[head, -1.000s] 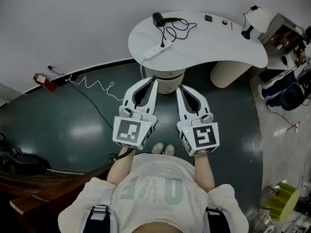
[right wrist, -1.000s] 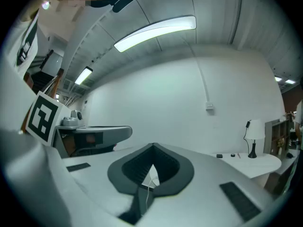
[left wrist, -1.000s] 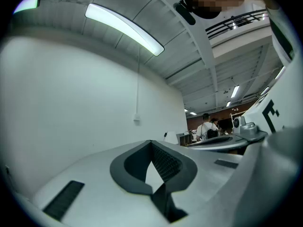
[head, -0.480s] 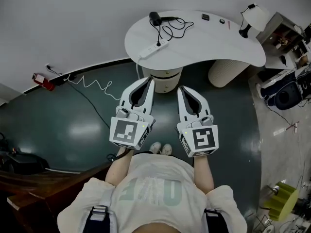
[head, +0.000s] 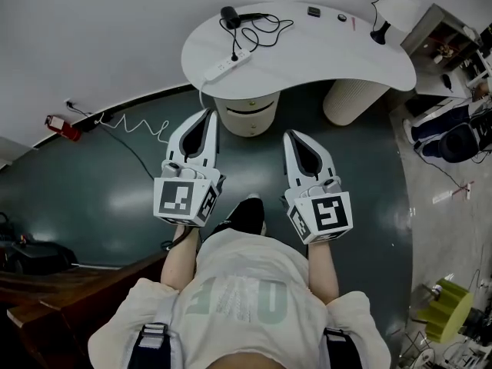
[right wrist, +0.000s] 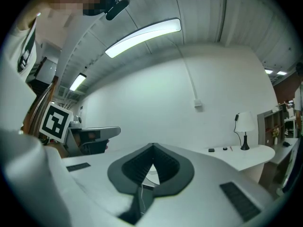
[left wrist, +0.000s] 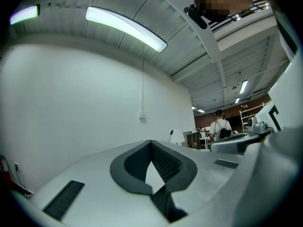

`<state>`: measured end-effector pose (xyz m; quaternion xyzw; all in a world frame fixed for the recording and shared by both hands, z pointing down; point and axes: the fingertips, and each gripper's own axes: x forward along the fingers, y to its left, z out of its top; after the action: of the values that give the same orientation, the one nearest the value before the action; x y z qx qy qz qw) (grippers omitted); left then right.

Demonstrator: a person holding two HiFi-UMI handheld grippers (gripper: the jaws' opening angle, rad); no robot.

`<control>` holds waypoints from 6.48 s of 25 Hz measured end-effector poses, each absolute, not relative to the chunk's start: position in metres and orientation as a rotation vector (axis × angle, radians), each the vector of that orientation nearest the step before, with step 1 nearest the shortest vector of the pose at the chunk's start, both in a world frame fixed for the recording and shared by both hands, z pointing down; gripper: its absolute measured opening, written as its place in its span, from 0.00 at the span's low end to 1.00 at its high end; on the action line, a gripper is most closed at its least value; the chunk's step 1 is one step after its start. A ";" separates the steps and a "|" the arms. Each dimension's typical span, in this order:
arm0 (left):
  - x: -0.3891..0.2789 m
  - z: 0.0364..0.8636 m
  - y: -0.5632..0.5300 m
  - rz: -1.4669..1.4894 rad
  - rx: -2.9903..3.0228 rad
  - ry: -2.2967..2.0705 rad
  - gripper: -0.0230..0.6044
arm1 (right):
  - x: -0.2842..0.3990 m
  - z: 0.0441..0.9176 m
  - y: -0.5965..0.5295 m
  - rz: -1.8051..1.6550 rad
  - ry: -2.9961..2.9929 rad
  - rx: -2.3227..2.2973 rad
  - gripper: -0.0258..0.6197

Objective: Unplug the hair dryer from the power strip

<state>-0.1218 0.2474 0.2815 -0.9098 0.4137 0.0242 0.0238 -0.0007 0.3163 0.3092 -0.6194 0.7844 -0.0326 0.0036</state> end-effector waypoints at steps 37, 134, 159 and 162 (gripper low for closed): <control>0.017 0.278 -0.129 0.092 -2.630 1.567 0.04 | 0.131 0.303 -0.105 -0.016 2.798 -1.542 0.04; -0.007 0.560 -0.136 -0.730 -2.594 1.740 0.11 | -0.001 0.623 -0.118 0.690 4.195 0.772 0.43; -0.031 0.451 -0.164 0.011 -2.753 1.776 0.06 | -0.001 0.633 -0.122 0.304 4.257 0.608 0.45; -0.060 0.326 -0.203 0.164 -2.411 1.692 0.06 | 0.000 0.634 -0.123 0.327 4.272 0.627 0.44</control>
<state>-0.0598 -0.2033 0.3256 -0.8135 0.5710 0.0552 0.0954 -0.0004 -0.1226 0.6340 0.1200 0.8174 0.0625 -0.5600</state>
